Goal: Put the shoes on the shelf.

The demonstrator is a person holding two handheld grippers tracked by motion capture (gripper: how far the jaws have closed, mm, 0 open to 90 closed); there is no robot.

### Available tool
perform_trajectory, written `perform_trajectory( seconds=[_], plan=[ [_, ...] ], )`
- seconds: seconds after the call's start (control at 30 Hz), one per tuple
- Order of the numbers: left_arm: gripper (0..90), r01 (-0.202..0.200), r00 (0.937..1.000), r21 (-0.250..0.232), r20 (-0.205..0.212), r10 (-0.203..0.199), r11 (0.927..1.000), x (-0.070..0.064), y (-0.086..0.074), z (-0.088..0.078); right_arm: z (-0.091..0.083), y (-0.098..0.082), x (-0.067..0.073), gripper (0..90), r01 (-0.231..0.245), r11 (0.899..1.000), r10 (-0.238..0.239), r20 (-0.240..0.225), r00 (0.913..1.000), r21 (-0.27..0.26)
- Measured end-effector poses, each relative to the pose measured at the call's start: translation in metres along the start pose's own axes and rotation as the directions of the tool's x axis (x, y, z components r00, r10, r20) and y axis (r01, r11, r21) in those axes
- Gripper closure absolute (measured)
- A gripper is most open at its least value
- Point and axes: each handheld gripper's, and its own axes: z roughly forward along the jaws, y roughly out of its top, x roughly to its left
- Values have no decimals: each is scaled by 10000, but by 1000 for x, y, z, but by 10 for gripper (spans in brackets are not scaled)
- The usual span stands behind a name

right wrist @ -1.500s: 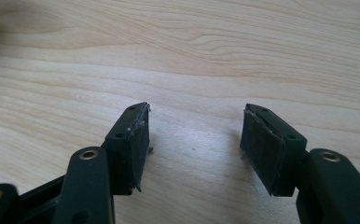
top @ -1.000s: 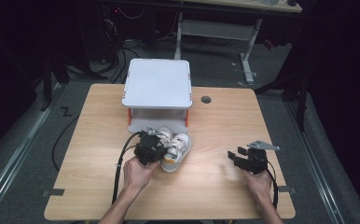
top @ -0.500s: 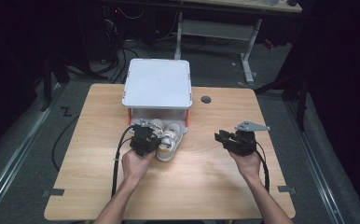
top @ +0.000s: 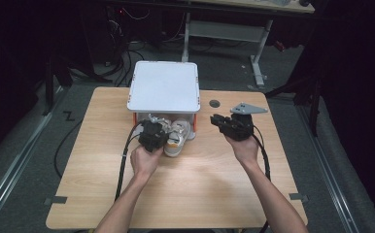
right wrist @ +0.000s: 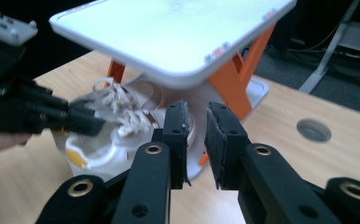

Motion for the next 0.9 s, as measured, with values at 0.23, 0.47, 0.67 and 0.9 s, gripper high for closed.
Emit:
perform_trajectory(
  seconds=[0.23,0.47,0.67,0.9],
  plan=[
    [826,237,9992,-146,-328,-242,9996,9,4,10,30,28,7,820,199,9998,-198,-87,9998,71],
    [821,386,9968,-151,-701,-396,9991,18,2,21,59,45,15,824,424,9980,-429,95,9990,474],
    [817,518,9958,-394,-730,-546,9979,22,3,25,73,50,16,824,274,9983,-288,264,9992,517],
    [716,649,9951,-439,-722,-680,9969,25,2,26,78,47,15,845,339,9966,-364,324,9988,753]
  ],
)
